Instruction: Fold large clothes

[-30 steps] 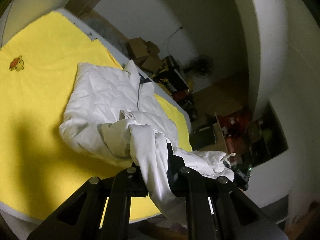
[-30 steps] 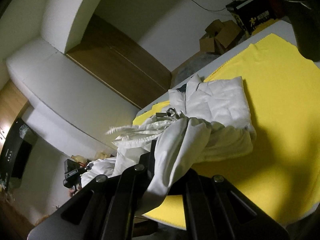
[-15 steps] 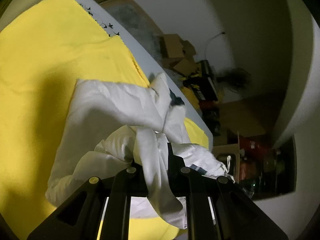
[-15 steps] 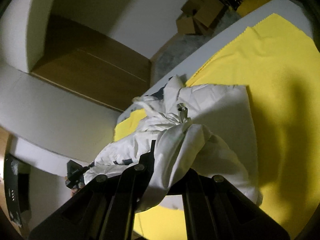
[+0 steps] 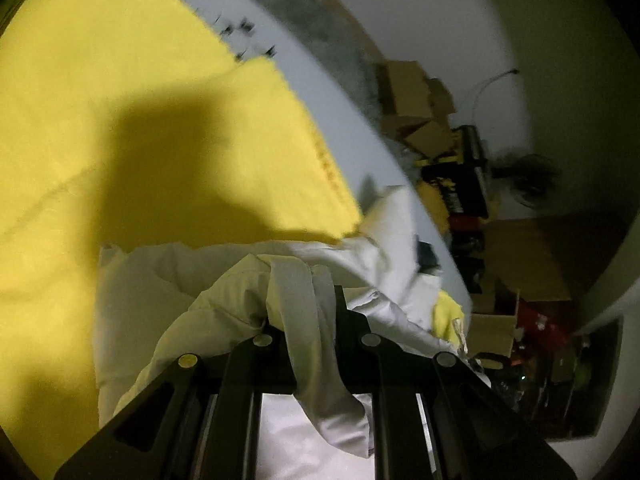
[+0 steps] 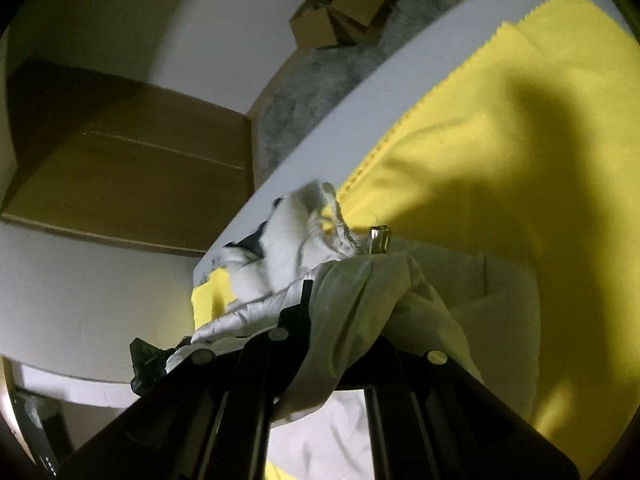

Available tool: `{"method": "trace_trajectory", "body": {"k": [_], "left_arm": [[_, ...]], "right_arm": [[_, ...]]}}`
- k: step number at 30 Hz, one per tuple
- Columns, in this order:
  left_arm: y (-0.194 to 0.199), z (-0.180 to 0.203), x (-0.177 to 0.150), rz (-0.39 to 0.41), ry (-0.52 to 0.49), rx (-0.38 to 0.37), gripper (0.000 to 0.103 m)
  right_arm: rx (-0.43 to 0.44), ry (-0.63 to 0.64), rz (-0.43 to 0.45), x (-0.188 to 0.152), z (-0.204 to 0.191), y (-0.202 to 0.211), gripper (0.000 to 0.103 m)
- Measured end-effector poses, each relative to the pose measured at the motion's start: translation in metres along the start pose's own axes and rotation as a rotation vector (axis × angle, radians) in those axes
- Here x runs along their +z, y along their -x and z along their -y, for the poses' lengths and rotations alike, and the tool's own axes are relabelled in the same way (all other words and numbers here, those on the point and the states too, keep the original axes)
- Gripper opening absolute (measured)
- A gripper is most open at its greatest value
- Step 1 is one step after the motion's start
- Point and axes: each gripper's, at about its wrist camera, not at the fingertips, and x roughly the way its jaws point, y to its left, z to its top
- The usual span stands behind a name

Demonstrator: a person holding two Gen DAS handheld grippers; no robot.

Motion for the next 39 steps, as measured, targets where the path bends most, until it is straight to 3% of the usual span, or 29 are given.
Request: {"method": "trace_trajectory", "body": {"k": [6,12,15,16,17,18,19,20,22,24,27,29,30,33,34,35,39], "left_arm": [[-0.046,-0.02,0.017,-0.045,0.029,0.011,0.014],[-0.066,-0.023,0.022,-0.025,0.019,0.024,0.015],[-0.064,-0.018,0.022,-0.031,0.004,0.028,0.016],[-0.059,-0.017,0.022,-0.042,0.022,0.005,0.018],[-0.051,-0.015,0.023,-0.031,0.025,-0.032,0.028],[-0.042,-0.012,0.023,-0.015,0.023,-0.074,0.055],[-0.025,-0.003,0.022,0.016,0.003,-0.164,0.075],[-0.016,0.003,0.021,0.033,-0.009,-0.204,0.102],[0.026,0.023,0.016,0.137,-0.063,-0.278,0.103],[0.07,0.042,0.004,0.259,-0.124,-0.277,0.103],[0.115,0.064,-0.028,0.4,-0.208,-0.156,0.103],[0.127,0.074,-0.048,0.436,-0.252,-0.109,0.103],[0.129,0.079,-0.063,0.434,-0.277,-0.088,0.103],[0.129,0.083,-0.098,0.394,-0.292,-0.071,0.103],[0.129,0.081,-0.109,0.381,-0.3,-0.063,0.103],[0.128,0.081,-0.121,0.373,-0.313,-0.061,0.103],[0.108,0.082,-0.161,0.382,-0.367,0.01,0.102]], "right_arm": [[-0.037,-0.049,-0.036,0.01,0.035,-0.036,0.003],[-0.014,-0.068,-0.024,0.01,0.048,-0.052,0.003],[0.046,-0.108,0.024,0.008,0.051,-0.042,0.011],[0.068,-0.117,0.033,0.009,0.053,-0.039,0.023],[0.115,-0.124,0.045,0.006,0.051,-0.033,0.032],[0.145,-0.127,0.058,0.005,0.048,-0.026,0.046],[0.167,-0.12,0.081,0.002,0.042,-0.015,0.047],[0.199,-0.106,0.102,0.002,0.037,-0.007,0.048],[0.232,-0.084,0.14,-0.001,0.026,0.013,0.048],[0.228,-0.026,0.211,-0.009,0.006,0.04,0.049],[0.199,0.076,0.358,-0.032,-0.029,0.077,0.054],[0.135,0.141,0.485,-0.047,-0.051,0.104,0.079],[0.119,0.157,0.49,-0.049,-0.058,0.109,0.09],[0.056,0.155,0.466,-0.056,-0.068,0.116,0.085],[0.04,0.165,0.445,-0.061,-0.071,0.115,0.074],[0.017,0.199,0.412,-0.072,-0.077,0.111,0.07],[-0.277,0.308,0.368,-0.121,-0.083,0.103,0.063]]}}
